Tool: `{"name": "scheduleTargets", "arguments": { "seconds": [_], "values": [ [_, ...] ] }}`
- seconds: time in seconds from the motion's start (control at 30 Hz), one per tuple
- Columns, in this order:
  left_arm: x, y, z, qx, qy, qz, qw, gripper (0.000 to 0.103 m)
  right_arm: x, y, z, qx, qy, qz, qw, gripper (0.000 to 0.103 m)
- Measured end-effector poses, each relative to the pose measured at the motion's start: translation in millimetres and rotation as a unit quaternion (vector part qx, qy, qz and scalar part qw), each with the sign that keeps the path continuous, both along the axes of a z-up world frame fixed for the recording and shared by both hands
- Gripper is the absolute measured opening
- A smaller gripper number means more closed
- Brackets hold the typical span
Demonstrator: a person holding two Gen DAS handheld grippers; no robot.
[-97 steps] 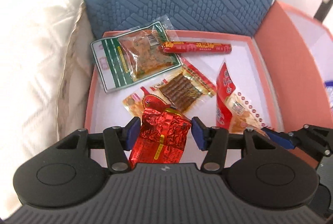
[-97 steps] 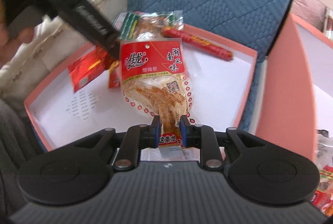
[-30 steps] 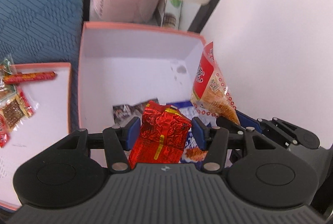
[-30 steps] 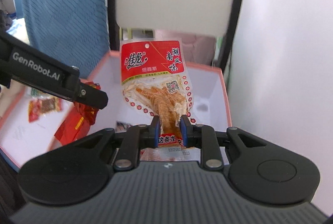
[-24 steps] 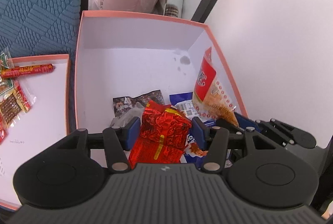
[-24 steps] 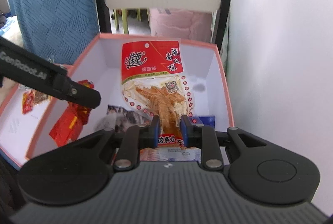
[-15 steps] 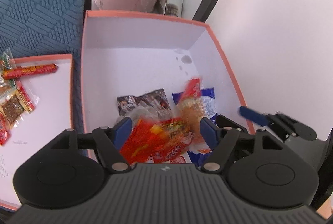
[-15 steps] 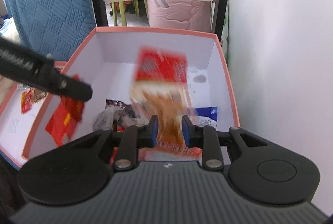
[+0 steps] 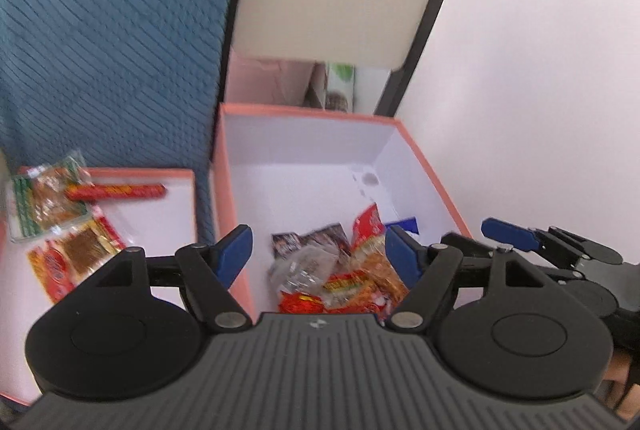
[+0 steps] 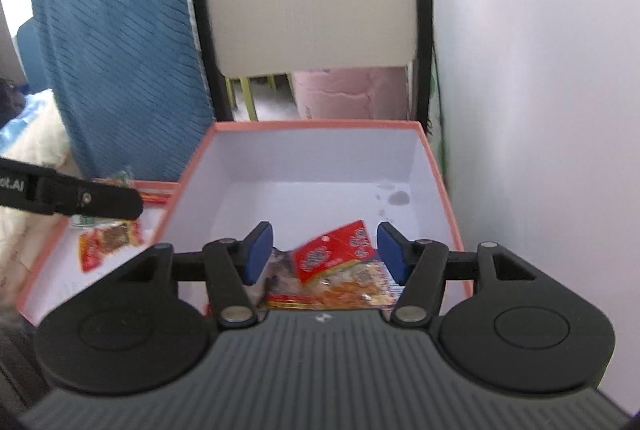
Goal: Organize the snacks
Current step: 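Move both open tools back over the remaining snacks on the lid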
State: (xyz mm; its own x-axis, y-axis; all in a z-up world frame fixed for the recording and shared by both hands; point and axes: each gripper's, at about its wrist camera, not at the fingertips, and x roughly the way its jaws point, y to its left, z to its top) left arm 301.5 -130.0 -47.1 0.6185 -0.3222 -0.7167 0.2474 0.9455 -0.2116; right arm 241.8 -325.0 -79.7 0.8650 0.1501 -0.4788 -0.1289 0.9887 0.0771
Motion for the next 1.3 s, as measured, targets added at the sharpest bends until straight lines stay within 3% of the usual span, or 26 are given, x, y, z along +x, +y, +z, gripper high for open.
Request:
{"name": "scheduleTargets", "arguments": {
  "seconds": [0.23, 0.5, 0.83, 1.3],
  "values": [
    [-43.2, 13.9, 13.5, 0.021, -0.078, 0.017, 0.9966, 0.077, -34.1, 25.4, 8.9, 0.006, -0.036, 0.025, 0.999, 0.06],
    [-81.6, 36.1, 14.0, 0.03, -0.114, 0.039, 0.9923, 0.077, -62.2, 43.6, 17.7, 0.008, -0.063, 0.042, 0.997, 0.06],
    [-113.7, 69.2, 12.1, 0.014, -0.132, 0.063, 0.9892, 0.077, -88.0, 78.1, 15.4, 0.001, -0.089, 0.085, 0.992, 0.06],
    [-134.7, 120.8, -11.0, -0.006, -0.11, 0.101, 0.9888, 0.077, -100.4, 121.5, -15.2, -0.001, -0.058, 0.114, 0.992, 0.06]
  ]
}}
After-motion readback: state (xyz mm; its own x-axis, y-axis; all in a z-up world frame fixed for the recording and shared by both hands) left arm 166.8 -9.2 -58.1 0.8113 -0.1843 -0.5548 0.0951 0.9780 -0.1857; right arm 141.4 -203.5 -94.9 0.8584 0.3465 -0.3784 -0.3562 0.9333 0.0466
